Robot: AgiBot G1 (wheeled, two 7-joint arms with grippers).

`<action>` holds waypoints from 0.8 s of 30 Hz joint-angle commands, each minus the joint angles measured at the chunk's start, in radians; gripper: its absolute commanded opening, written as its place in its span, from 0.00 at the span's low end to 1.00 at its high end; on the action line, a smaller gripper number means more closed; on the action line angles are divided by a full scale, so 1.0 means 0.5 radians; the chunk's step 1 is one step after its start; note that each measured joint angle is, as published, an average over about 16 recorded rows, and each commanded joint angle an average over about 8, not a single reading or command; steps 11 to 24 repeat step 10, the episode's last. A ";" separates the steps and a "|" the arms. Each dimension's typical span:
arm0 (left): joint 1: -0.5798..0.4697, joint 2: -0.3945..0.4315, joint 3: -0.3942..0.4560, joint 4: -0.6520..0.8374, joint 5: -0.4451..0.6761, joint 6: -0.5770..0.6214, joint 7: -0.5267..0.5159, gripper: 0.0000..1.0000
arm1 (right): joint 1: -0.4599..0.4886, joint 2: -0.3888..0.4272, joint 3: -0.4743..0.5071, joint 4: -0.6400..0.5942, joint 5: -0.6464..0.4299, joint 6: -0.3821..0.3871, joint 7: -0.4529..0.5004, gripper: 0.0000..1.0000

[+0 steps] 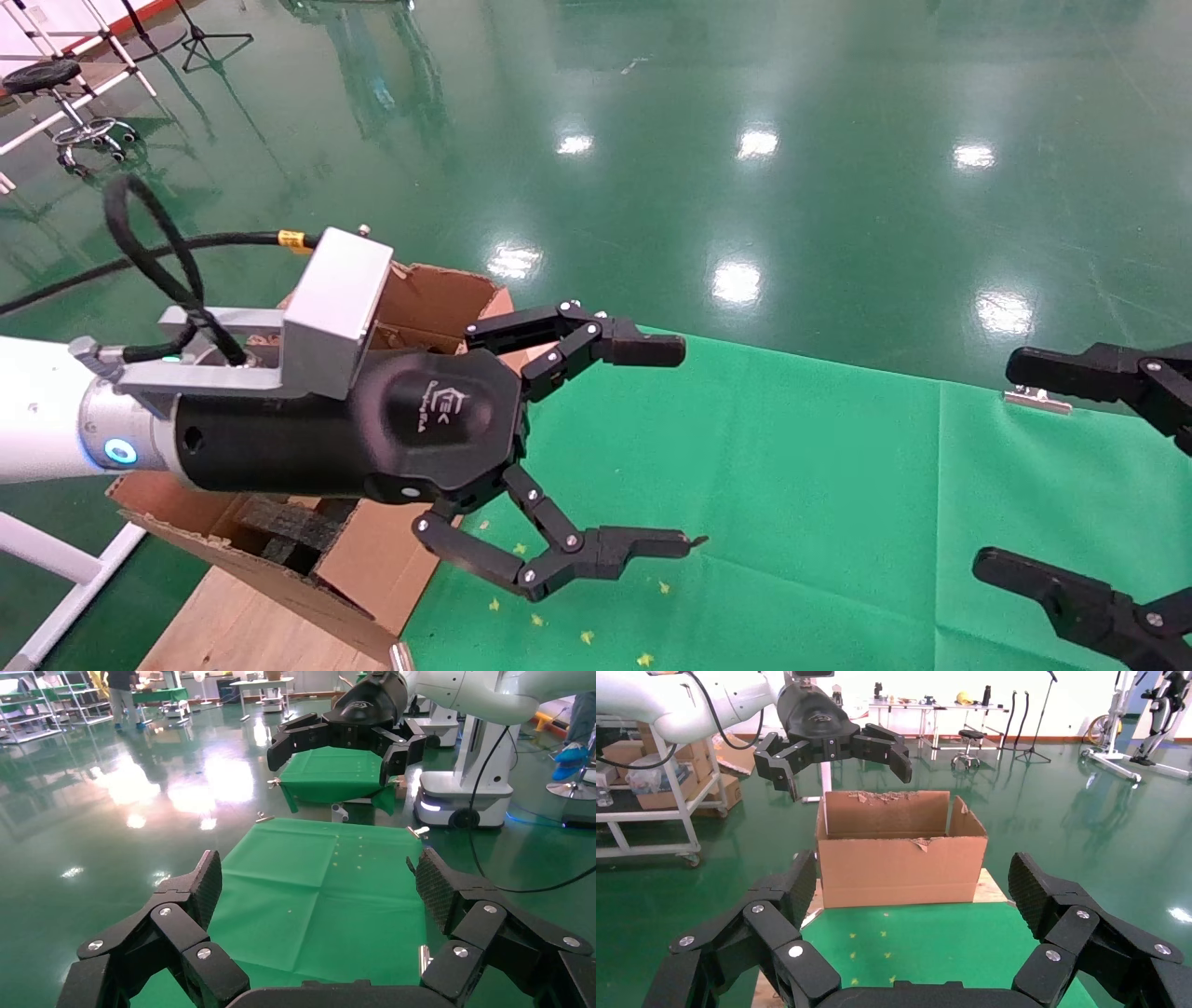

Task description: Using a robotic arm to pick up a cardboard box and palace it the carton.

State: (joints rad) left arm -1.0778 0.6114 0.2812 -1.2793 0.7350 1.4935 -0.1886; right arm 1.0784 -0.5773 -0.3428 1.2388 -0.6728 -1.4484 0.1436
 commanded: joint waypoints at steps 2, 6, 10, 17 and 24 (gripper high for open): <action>0.000 0.000 0.000 0.000 0.000 0.000 0.000 1.00 | 0.000 0.000 0.000 0.000 0.000 0.000 0.000 1.00; 0.000 0.000 0.000 0.000 0.000 0.000 0.000 1.00 | 0.000 0.000 0.000 0.000 0.000 0.000 0.000 1.00; 0.000 0.000 0.000 0.000 0.000 0.000 0.000 1.00 | 0.000 0.000 0.000 0.000 0.000 0.000 0.000 1.00; 0.000 0.000 0.000 0.000 0.000 0.000 0.000 1.00 | 0.000 0.000 0.000 0.000 0.000 0.000 0.000 1.00; 0.000 0.000 0.000 0.000 0.000 0.000 0.000 1.00 | 0.000 0.000 0.000 0.000 0.000 0.000 0.000 1.00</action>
